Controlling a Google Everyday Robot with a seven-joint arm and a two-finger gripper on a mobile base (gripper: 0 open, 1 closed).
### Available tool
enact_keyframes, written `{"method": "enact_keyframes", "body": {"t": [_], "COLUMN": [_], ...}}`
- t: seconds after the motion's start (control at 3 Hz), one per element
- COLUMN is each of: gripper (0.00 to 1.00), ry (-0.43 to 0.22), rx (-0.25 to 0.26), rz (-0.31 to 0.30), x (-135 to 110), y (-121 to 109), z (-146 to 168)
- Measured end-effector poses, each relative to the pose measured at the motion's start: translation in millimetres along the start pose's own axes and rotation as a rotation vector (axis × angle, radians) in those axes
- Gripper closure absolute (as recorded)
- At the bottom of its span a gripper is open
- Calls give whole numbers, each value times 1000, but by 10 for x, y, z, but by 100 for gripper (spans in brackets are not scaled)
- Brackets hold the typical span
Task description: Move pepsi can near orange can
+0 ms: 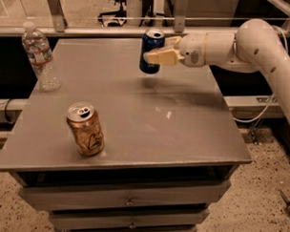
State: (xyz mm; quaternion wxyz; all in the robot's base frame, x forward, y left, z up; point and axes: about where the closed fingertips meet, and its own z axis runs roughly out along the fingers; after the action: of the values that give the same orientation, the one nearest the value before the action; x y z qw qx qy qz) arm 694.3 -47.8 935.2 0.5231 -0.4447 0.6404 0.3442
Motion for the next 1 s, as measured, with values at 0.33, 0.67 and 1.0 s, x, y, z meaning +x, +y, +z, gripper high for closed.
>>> {"method": "enact_keyframes", "body": {"t": [0.33,0.67,1.0], "gripper": [100,100,100], "ry": [31,60,35], "rx": [-125,-348,-530], "rz": [3,26,2], "x": [-8,151,145], "y": [623,1466,2042], "z": [-133,-36,101]}}
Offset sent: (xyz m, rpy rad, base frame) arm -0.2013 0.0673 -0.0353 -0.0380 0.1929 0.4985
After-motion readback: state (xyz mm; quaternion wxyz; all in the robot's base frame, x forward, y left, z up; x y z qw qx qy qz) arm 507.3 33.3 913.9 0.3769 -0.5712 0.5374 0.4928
